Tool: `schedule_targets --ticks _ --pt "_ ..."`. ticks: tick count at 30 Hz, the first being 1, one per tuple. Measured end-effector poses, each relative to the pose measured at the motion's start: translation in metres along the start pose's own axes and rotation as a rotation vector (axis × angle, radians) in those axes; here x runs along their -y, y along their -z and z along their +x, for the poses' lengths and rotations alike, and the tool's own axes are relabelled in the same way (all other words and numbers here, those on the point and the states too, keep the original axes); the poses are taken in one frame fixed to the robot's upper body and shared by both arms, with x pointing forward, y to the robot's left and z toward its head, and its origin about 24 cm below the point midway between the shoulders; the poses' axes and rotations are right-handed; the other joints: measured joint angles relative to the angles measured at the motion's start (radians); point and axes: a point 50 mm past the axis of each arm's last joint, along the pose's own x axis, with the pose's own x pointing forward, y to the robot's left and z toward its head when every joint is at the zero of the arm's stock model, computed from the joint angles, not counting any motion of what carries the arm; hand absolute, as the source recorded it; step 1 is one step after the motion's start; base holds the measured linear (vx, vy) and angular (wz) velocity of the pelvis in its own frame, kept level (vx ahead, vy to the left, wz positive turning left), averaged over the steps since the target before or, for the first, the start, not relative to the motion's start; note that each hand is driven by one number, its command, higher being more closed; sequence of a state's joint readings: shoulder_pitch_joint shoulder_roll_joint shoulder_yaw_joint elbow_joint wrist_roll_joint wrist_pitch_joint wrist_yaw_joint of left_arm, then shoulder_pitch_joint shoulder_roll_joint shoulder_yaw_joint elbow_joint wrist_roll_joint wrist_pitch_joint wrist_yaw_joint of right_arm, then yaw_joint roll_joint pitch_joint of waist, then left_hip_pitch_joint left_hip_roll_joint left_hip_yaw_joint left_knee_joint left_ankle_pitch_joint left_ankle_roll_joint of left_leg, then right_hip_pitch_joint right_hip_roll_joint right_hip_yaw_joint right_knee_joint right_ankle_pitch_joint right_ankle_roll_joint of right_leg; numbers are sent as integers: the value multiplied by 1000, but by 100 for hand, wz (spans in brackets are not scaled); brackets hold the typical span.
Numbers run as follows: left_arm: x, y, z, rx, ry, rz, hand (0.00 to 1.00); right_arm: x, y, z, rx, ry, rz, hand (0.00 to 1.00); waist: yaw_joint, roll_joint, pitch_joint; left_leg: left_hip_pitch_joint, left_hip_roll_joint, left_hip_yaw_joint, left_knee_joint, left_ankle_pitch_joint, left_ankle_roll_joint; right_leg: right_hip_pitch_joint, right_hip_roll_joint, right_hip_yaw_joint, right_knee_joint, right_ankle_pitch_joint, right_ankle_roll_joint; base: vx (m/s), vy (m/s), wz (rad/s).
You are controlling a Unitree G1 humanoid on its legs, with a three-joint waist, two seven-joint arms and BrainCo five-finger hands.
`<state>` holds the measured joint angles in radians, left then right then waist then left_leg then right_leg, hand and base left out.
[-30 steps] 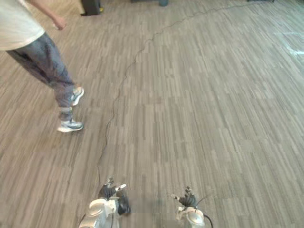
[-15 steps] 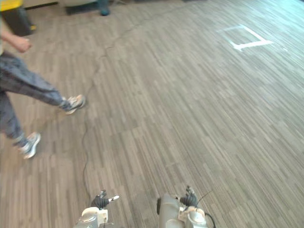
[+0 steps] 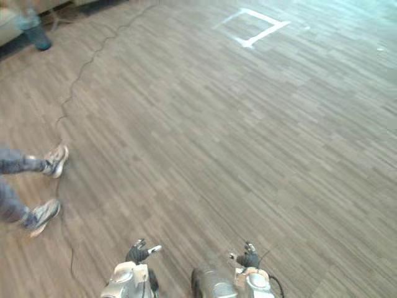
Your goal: Pick up cushions and gather them together orderly.
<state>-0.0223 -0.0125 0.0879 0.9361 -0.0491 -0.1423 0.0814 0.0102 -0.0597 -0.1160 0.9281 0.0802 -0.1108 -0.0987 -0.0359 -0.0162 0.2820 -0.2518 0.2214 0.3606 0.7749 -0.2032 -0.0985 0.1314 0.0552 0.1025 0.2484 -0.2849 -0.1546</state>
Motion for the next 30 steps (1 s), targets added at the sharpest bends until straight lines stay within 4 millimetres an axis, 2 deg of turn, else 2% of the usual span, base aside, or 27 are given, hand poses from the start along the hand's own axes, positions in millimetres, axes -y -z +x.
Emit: schedule_targets --ticks 1,2,3,4,5,7,8,9,11,12,14,15,16,17,18,19,20,21,22,23,24,25,26,27,28,29,30 --pt "-1 0 0 7 -4 -1 0 0 1 0 -2 0 -2 0 1 -2 3 -19 -49 -49 -271 16 -16 50 -29 59 -14 -20 36 590 236 -150" --pt "-1 0 0 7 -1 4 0 2 2 0 -5 4 -4 0 2 5 0 -28 -62 -75 -374 47 -29 64 -35 81 -17 -27 50 764 386 -177" --pt "4 4 -1 -1 22 28 0 11 3 -1 -8 19 -32 0 6 52 -15 -63 -52 -160 -586 135 -49 94 -30 148 -32 -50 89 524 338 -119" --pt "5 4 -2 -1 25 31 0 12 4 -1 -10 21 -37 0 6 59 -17 -71 -48 -169 -596 142 -46 101 -29 160 -34 -55 98 824 562 -145" --pt "4 5 -2 -4 24 31 0 15 10 -2 -31 24 -50 0 15 66 -19 -81 -45 -193 -548 240 -46 124 -39 204 -31 -70 121 710 526 -112" --pt "-6 4 0 -5 6 55 0 5 17 -5 -50 -3 -42 0 14 8 -63 -80 -99 -164 -502 205 1 68 -109 259 67 -41 144 691 497 -92" --pt "-8 5 -1 -8 2 59 0 2 23 -8 -67 -15 -55 0 14 -18 -77 -77 -124 -138 -484 170 36 12 -129 274 169 -21 178 651 431 -41" --pt "-10 4 0 -7 1 69 0 -1 24 -8 -69 -26 -62 0 15 -50 -77 -41 -157 -90 -469 126 50 -53 -145 293 336 27 245 639 407 -42" --pt "-13 8 -1 -34 -5 80 0 -5 20 -7 -57 -42 -79 0 3 -59 -72 56 -188 -49 -488 66 72 -170 -148 277 620 160 393 569 294 -56" --pt "-12 13 -2 -57 -6 80 0 -9 13 -4 -34 -63 -97 0 0 -39 -61 143 -186 -34 -513 37 74 -241 -144 216 744 98 354 511 246 -84" --pt "-11 18 -4 -70 2 93 0 -11 0 -1 24 -90 -140 0 -1 8 -59 294 -166 13 -603 24 83 -375 -136 59 797 9 263 506 241 -99" --pt "-11 16 -3 -65 4 99 0 -11 -6 0 51 -92 -148 0 -4 25 -53 345 -155 32 -636 24 83 -422 -126 -9 763 -19 220 549 228 -82" --pt "-12 12 -1 -51 2 113 0 -10 -13 2 75 -91 -151 0 -17 44 -42 404 -139 65 -669 24 83 -497 -112 -116 649 -45 174 377 120 -44" --pt "-12 9 0 -45 2 117 0 -10 -14 2 79 -91 -148 0 -21 43 -42 416 -136 69 -671 24 83 -526 -108 -149 583 -44 173 478 76 -19" --pt "-13 4 2 -30 1 123 0 -11 -18 3 93 -94 -146 0 -34 33 -43 436 -135 68 -676 24 84 -572 -104 -187 432 -10 167 499 -20 18" --pt "-10 -1 4 -17 12 132 0 -12 -23 4 111 -94 -146 0 -56 27 -41 467 -135 60 -698 19 81 -598 -104 -206 243 80 162 520 -58 35" --pt "-7 -3 5 -12 20 139 0 -11 -24 4 116 -93 -147 0 -68 22 -41 488 -138 53 -707 11 74 -603 -106 -203 132 146 163 572 -99 52" --pt "-6 -2 5 -14 31 154 0 -10 -23 3 109 -89 -149 0 -81 6 -40 532 -151 32 -716 -8 43 -581 -108 -196 21 333 165 611 -107 25" --pt "1 1 4 -30 46 149 0 -6 -26 5 117 -79 -156 0 -78 37 -32 559 -123 18 -723 -17 24 -576 -79 -197 55 367 112 725 -129 -13" --pt "6 5 3 -46 65 147 0 -4 -31 7 125 -73 -160 0 -68 66 -32 568 -109 5 -722 21 -16 -599 -63 -189 134 316 93 581 -116 -34" --pt "9 9 2 -64 76 147 0 0 -33 8 127 -53 -133 0 -71 65 -30 587 -124 -19 -711 88 -63 -622 -80 -183 248 249 83 555 -167 -19" --pt "14 13 0 -75 88 140 0 5 -31 8 118 -35 -120 0 -80 64 -29 598 -128 -43 -662 145 -90 -619 -96 -191 334 201 73 524 -265 8" --pt "19 18 -3 -84 100 132 0 10 -26 7 99 -26 -129 0 -87 64 -30 577 -110 -70 -506 189 -107 -558 -98 -199 350 144 79 644 -289 8" --pt "22 21 -5 -86 95 102 0 13 -19 4 87 -23 -137 0 -81 72 -23 450 -41 -117 -144 238 -122 -443 -78 -187 284 69 89 499 -216 -10" --pt "23 21 -6 -83 92 79 0 14 -19 3 89 -23 -139 0 -74 87 -22 376 -3 -124 34 232 -122 -399 -56 -181 257 56 81 474 -101 -43" --pt "22 20 -7 -75 79 49 0 8 -17 1 85 -40 -142 0 -68 90 -19 281 43 -119 243 196 -130 -329 -31 -172 227 40 63 419 -50 -66" --pt "17 25 -9 -82 59 29 0 0 -11 -1 73 -58 -132 0 -56 77 -17 211 53 -106 327 157 -123 -269 -21 -153 200 19 34 586 -38 -97"
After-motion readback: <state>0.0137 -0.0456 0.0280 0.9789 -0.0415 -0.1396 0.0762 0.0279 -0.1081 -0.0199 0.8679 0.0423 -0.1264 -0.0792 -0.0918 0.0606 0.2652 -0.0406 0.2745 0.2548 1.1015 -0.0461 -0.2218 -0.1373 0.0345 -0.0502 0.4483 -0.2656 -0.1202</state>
